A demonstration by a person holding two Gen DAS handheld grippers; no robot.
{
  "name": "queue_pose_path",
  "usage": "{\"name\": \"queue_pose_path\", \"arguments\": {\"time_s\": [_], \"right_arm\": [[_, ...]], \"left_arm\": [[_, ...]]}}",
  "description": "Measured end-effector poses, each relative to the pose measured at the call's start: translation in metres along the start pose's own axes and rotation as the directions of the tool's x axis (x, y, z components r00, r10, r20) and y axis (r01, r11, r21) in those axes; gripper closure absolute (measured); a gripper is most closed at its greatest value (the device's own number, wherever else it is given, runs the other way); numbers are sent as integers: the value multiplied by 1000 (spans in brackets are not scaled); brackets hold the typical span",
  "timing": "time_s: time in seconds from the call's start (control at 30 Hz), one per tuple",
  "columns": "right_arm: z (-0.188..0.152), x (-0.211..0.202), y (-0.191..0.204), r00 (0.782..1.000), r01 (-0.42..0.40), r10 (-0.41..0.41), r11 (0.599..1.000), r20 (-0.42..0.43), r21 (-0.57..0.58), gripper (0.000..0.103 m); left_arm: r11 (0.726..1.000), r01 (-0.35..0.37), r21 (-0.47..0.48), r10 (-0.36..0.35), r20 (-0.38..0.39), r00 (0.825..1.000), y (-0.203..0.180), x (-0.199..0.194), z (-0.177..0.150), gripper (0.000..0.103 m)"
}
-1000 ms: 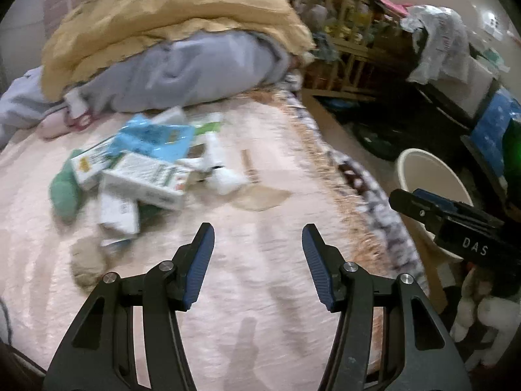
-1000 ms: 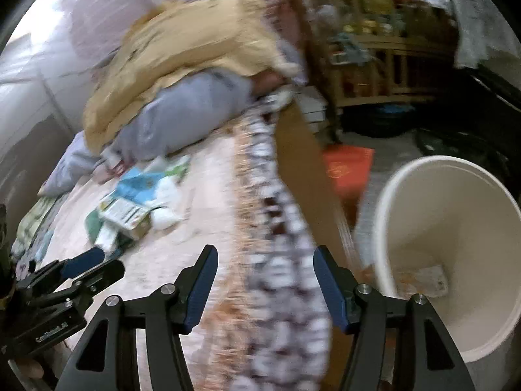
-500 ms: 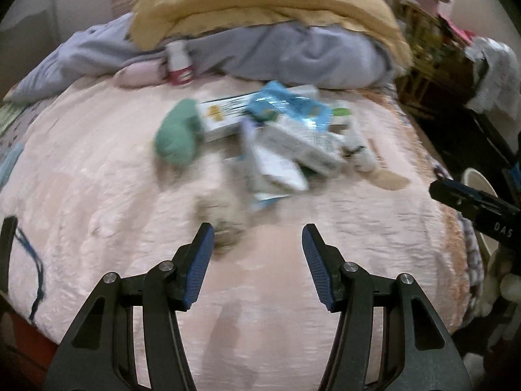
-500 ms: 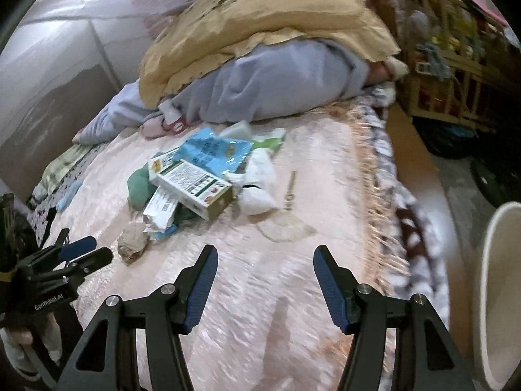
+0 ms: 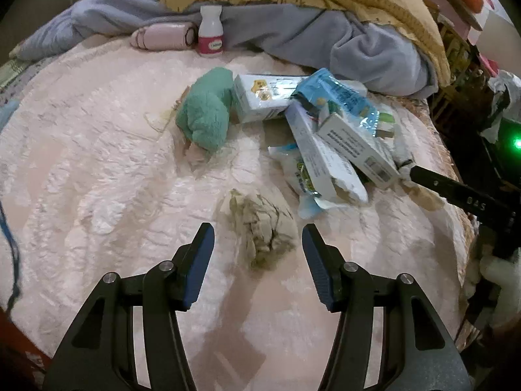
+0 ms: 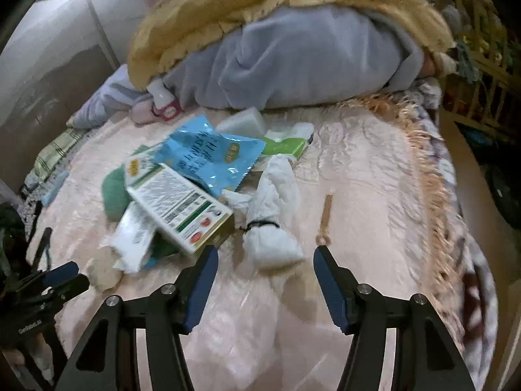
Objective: Collect trash
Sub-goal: 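Return both open tools to the trash on the bed, then grasp the beige crumpled cloth with the left tool while the right grasps a white tissue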
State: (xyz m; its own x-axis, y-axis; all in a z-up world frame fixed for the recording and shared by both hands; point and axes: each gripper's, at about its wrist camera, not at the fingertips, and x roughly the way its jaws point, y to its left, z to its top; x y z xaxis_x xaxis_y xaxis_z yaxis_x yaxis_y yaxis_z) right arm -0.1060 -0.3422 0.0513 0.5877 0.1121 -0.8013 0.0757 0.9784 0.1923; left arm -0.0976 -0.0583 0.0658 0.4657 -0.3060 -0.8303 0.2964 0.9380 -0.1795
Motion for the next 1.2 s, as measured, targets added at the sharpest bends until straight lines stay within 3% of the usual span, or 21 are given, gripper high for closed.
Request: {"name": "queue_pose_path", "arguments": {"time_s": [0.13, 0.2, 0.23, 0.33, 0.57, 0.83, 1.2], "right_arm": [[10, 26, -1, 1000, 2, -3, 1000, -30, -9, 57], [12, 33, -2, 999, 6, -6, 1000, -36, -5, 71], [13, 35, -3, 999, 0, 0, 1000, -36, -2, 72], [13, 31, -4, 1000, -16, 16, 1000, -24, 5, 75], [-5, -24, -6, 996, -65, 64, 998, 61, 19, 75], [-39, -82, -5, 991, -88, 85, 996, 106, 25, 75], [-64, -137, -24, 985, -39, 31, 998, 170, 47, 75]], "left_arm": [[999, 41, 0, -41, -10, 999, 1, 16, 5, 50], [998, 60, -2, -60, -18, 998, 1, 21, 5, 69], [998, 70, -4, -70, -33, 997, 1, 24, 4, 79], [995, 92, -21, -93, -26, 995, 3, 22, 3, 80], [992, 129, -7, -128, 47, 991, -8, -16, 4, 81], [984, 147, 98, -156, 96, 983, -57, -48, -3, 81], [963, 149, 225, -179, 118, 977, -132, -56, -13, 81]]}}
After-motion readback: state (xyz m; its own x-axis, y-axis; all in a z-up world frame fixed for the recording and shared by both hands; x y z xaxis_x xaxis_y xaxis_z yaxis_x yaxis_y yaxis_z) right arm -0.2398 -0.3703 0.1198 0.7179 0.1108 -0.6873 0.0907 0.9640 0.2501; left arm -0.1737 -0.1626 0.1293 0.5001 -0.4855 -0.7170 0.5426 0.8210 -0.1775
